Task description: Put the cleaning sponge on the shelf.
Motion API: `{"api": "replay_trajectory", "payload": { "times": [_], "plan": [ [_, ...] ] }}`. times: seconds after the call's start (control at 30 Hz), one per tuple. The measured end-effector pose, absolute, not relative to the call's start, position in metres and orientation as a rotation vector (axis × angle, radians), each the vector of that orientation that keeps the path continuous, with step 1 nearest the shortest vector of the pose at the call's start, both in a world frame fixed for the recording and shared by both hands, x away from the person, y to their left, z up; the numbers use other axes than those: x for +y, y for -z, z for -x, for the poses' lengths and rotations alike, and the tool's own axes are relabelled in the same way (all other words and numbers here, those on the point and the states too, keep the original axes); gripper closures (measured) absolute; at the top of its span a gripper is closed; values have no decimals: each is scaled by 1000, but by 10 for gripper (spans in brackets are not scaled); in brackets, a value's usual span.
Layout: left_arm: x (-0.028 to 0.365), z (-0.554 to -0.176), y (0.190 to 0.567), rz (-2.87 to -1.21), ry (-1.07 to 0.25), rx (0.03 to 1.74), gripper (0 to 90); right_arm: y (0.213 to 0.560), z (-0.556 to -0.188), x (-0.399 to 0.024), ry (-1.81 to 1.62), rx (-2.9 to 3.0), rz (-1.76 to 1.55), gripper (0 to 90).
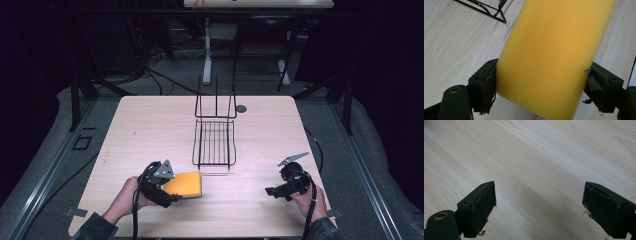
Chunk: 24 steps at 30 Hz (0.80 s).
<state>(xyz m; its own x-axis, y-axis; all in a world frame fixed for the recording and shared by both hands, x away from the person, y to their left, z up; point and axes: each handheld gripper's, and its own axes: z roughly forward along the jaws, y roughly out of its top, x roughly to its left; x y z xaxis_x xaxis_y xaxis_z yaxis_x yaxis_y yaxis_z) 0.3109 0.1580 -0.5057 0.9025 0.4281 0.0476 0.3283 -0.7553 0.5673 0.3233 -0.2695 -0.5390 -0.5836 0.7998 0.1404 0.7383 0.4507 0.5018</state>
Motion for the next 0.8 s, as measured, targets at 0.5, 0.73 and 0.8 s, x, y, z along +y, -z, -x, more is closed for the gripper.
{"api": "replay_trajectory", "payload": {
  "times": [0.5,0.73,0.8],
  "plan": [
    [156,-312,494,-2453,-256,612,208,538,-323,-272,-763,2581,-1361,104],
    [155,-314,488,-2432,-258,625,209,539,-323,-272,-772,2578,-1367,104],
    [156,-318,487,-2414,-242,634,210,540,-324,-272,-771,2579,-1365,104]
  ]
}}
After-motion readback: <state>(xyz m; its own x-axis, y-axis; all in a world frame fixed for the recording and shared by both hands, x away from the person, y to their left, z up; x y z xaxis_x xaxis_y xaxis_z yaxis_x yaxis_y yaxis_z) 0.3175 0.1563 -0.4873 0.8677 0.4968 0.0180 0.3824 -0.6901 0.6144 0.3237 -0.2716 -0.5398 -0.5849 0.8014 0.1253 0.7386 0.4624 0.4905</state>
